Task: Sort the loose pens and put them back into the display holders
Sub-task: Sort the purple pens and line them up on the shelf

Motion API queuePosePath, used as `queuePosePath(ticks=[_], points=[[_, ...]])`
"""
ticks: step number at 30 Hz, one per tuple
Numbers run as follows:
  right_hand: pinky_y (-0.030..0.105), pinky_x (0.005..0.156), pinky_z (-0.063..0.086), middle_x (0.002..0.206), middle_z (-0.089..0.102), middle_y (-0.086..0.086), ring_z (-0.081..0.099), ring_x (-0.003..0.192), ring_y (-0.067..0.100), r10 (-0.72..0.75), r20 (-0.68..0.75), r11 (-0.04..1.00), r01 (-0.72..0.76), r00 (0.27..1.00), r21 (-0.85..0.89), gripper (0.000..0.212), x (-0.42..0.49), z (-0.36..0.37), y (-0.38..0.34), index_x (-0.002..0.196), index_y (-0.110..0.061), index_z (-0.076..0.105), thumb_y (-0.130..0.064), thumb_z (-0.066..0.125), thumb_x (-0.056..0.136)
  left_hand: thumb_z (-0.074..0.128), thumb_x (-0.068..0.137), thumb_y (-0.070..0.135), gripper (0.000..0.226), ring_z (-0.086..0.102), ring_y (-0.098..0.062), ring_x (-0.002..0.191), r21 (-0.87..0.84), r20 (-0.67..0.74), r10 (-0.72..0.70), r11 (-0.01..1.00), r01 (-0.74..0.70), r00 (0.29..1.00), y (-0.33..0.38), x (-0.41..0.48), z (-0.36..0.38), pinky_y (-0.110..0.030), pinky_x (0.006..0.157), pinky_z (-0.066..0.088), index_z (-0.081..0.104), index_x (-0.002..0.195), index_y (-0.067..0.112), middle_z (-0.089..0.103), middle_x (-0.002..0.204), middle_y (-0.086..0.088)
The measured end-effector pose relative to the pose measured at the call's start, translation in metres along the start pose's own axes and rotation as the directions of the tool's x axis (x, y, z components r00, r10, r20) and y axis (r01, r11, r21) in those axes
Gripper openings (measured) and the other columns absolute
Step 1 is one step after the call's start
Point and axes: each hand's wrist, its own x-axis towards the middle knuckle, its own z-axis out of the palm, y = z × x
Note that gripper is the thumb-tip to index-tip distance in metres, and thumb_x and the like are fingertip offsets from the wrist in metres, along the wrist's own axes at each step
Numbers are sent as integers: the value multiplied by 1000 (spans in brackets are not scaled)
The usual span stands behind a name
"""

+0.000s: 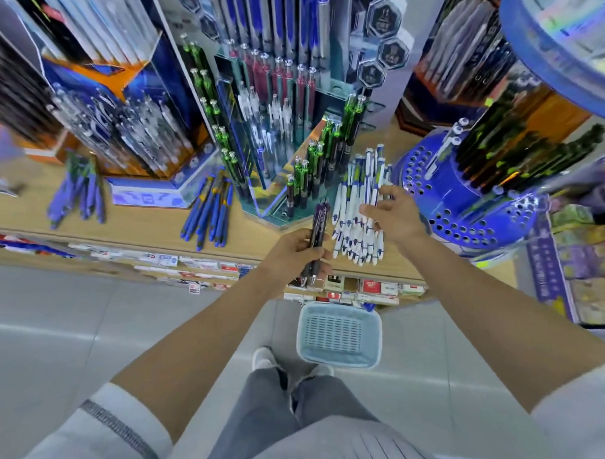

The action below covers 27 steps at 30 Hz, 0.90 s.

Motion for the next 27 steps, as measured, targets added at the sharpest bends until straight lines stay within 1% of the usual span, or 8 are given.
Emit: queuePosePath(ticks=[3,7,12,15,17,19,23,27], points=[[38,70,54,83,54,7,55,76,22,-79,-37,991,75,996,-110,54,4,5,6,129,-2,48,-15,74,84,50,95,-5,22,68,-22,69,2,-4,-5,1000,5,1000,-1,2,-2,-42,79,58,59,111,8,70,86,-11],[29,76,47,77,49,-6,52,78,17,-168,-100,974,150,981,-167,51,11,7,-1,129,-6,54,-18,74,85,51,95,-5,22,68,-21,68,-2,9,2,1000,-2,1000,-2,4,-3,-42,80,57,61,106,10,70,86,-10],[45,85,54,70,52,-7,59,76,21,-210,-149,959,174,966,-224,45,19,12,0,125,-4,59,-13,74,84,52,94,-6,23,67,-22,68,-21,6,-3,1000,3,1000,-4,5,-6,-49,87,54,63,104,13,71,83,-8],[42,86,54,76,54,1,58,78,24,-250,-163,943,202,954,-263,45,17,17,-1,124,1,57,-12,73,84,52,94,-5,23,67,-21,68,-16,1,-6,1000,6,1000,-4,4,-6,-49,88,54,62,106,12,70,85,-9],[33,82,51,81,52,5,54,75,20,-252,-172,944,202,952,-262,50,15,19,-2,128,-1,52,-9,74,83,52,94,-5,23,67,-21,69,-14,0,-8,1000,8,1000,-3,4,-6,-49,87,55,61,107,11,70,86,-9],[32,77,49,84,49,5,49,73,17,-244,-194,949,193,950,-249,52,16,20,-1,127,-4,49,-6,74,81,52,94,-5,23,66,-22,70,-12,2,-6,1000,6,1000,-3,3,-7,-48,87,55,61,107,11,70,86,-10],[38,85,51,90,51,9,48,73,16,-278,-180,929,216,944,-301,39,19,19,7,114,-5,58,-4,76,79,53,94,-5,22,66,-24,70,-17,3,0,1000,0,1000,-3,2,-6,-48,86,55,61,108,10,70,86,-11],[26,83,50,103,53,10,48,72,5,-312,-161,924,259,936,-282,33,8,16,7,116,-7,62,-11,71,85,54,94,-3,22,66,-24,70,-19,-2,8,1000,-8,1000,-6,-1,-5,-43,81,55,62,110,10,69,86,-11]])
